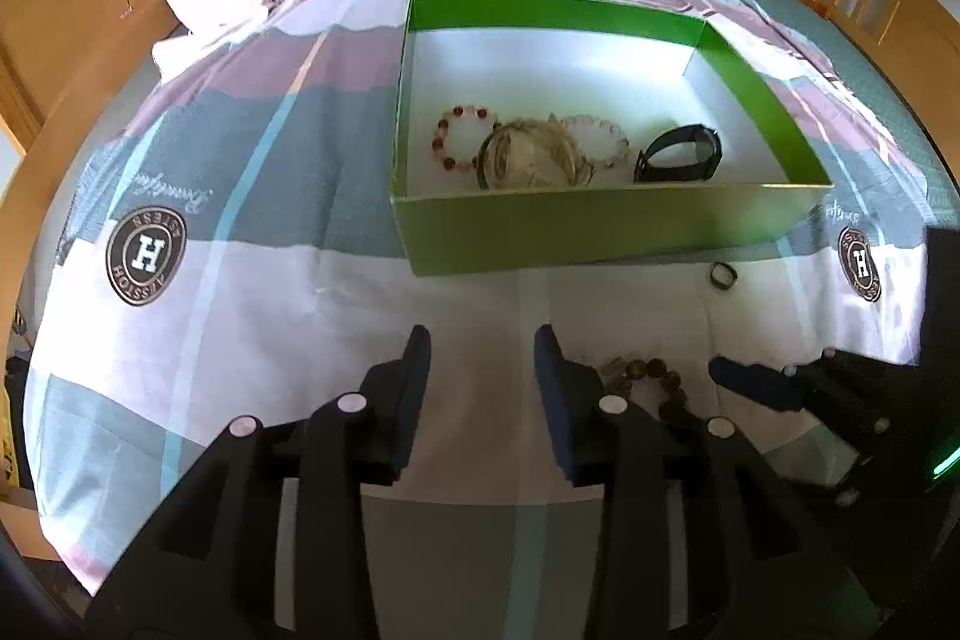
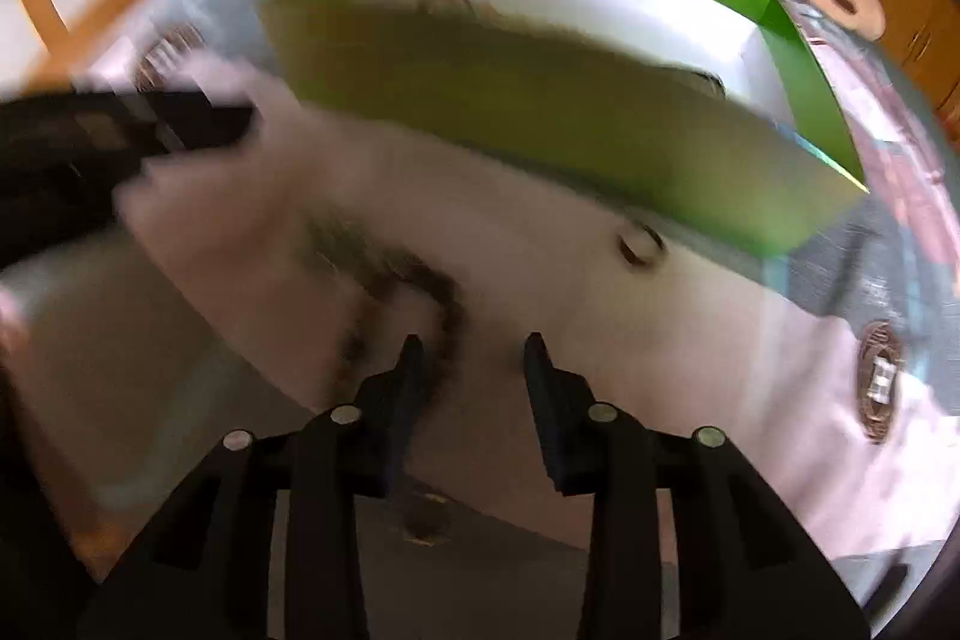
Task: Organize jewelry
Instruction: 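Move the left tool over the green jade charm while the right tool approaches the brown wooden bracelet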
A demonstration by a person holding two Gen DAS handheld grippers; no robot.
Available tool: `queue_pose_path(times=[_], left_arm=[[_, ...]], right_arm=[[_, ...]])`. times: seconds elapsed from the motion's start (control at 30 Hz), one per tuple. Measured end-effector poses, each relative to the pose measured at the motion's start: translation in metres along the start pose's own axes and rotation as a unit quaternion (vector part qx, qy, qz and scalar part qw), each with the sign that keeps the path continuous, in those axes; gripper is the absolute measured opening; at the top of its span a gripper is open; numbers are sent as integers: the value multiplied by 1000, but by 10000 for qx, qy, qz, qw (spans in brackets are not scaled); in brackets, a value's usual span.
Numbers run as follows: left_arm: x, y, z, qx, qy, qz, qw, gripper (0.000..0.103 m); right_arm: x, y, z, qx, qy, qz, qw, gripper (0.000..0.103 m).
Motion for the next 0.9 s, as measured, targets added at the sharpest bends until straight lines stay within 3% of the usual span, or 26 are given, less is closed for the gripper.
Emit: queue_pose_path(times=[0.17, 0.3, 0.67, 0.73, 0.77, 0.83, 0.87, 0.9], left_arm=[[-5, 0, 6, -41, 70, -81, 9999, 41], [-5, 1, 11, -145, 88, -82, 9998, 42], [-36, 23, 39, -673, -16, -462, 9967, 54], [-43, 26, 41, -728, -4, -547, 9958, 37], [-44, 26, 42, -705, 52, -570, 9959, 21], [-41, 24, 39, -635, 79, -547, 9964, 14], [-38, 22, 38, -631, 61, -490, 9968, 6], [-35, 21, 37, -616, 61, -454, 9971, 6]], right_arm=[[12, 5, 50, -581, 666, 67, 9961, 28], [33, 10, 88, -1531, 301, 301, 9873, 28], [27, 18, 95, -1653, 308, 111, 9857, 29], [27, 18, 91, -1595, 280, 157, 9867, 29], [29, 18, 91, -1580, 272, 173, 9869, 29], [27, 16, 92, -1577, 267, 180, 9870, 29], [27, 14, 93, -1586, 269, 174, 9868, 29], [27, 14, 94, -1600, 273, 169, 9866, 29]])
Point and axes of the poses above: each gripper's, at about its wrist camera, not at the fingertips, and x roughly against the way its jaws point, z to its right, y to its underside, the point moved 7 cm from there along -x, roughly the way its jaws point, and after that the axes turned 2 degrees about y, right-handed, at the moved point
